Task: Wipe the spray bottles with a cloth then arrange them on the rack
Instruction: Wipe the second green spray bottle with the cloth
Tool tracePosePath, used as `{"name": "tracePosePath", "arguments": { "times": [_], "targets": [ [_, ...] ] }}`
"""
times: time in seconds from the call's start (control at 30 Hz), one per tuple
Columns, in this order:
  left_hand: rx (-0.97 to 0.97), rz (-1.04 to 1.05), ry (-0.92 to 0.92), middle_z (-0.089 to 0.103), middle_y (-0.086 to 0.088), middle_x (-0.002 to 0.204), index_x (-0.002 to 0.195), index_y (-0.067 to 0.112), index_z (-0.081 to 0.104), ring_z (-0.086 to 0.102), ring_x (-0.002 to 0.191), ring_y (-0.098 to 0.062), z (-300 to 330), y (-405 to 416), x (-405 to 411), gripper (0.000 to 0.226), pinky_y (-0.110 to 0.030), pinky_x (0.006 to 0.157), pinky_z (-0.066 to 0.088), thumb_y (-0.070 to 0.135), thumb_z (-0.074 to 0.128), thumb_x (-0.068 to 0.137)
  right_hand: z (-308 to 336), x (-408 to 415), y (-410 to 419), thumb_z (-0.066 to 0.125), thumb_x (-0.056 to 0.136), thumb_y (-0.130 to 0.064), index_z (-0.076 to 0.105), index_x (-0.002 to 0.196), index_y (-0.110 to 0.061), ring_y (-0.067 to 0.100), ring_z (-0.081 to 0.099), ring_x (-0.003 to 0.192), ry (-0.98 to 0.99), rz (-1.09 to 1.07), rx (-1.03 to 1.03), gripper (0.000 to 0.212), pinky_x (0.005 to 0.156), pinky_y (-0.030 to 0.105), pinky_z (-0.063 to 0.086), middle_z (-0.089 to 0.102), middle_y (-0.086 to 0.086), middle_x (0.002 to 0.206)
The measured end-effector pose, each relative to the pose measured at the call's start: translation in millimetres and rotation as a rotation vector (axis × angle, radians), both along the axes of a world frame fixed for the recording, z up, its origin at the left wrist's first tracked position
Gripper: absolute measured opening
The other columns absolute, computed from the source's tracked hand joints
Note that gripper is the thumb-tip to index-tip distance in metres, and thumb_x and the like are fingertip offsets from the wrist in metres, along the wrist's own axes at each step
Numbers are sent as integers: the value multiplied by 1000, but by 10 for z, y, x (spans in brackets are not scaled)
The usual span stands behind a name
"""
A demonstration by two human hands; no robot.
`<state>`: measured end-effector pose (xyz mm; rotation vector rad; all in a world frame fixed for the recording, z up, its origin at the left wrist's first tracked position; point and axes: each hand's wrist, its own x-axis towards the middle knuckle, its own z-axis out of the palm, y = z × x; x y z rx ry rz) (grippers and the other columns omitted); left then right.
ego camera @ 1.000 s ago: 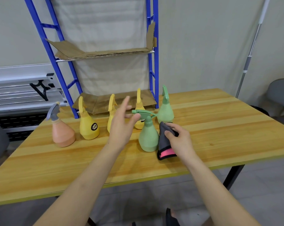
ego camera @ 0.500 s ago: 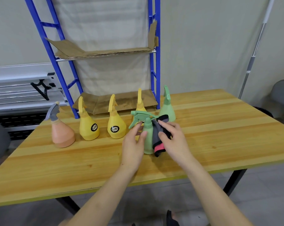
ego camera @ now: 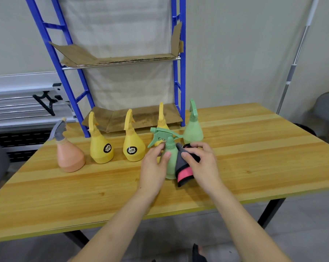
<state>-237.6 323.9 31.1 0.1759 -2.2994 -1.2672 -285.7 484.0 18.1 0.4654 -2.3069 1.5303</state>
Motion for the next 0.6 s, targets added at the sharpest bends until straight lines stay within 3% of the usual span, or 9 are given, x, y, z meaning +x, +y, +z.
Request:
{"name": "tracePosePath", "arguments": {
  "times": [0.13, 0.27, 0.5, 0.6],
  "targets": [
    [-14, -6, -3, 61, 9, 135, 144, 19, 57, 58, 122, -11, -6, -19, -17, 45, -33, 109, 46, 30, 63, 101, -10, 50, 56, 67, 97, -27, 68, 132, -28, 1, 56, 126, -29, 192, 34, 35, 110, 35, 47, 65, -14, 134],
    [-35, -8, -1, 62, 8, 138, 145, 21, 57, 59, 123, -12, -16, -23, -20, 45, -40, 109, 48, 31, 61, 102, -41, 66, 123, 67, 96, -17, 45, 152, -33, 0, 46, 138, 16, 341, 199, 62, 114, 27, 39, 54, -20, 147],
    [-72, -35, -44, 62, 3, 139, 145, 19, 58, 59, 124, -16, 41, -69, -23, 45, -42, 110, 46, 32, 61, 102, -85, 94, 17, 74, 93, -20, 62, 133, -35, 0, 64, 111, -95, 107, -45, 44, 95, 23, 53, 71, -15, 117],
    [-82, -38, -51, 61, 3, 139, 145, 18, 58, 57, 123, -10, 41, -77, -22, 45, -32, 110, 43, 32, 61, 102, 61, 88, -85, 74, 94, -17, 67, 132, -31, -4, 64, 111, -86, 119, -139, 41, 92, 14, 50, 72, -17, 117]
  ]
}}
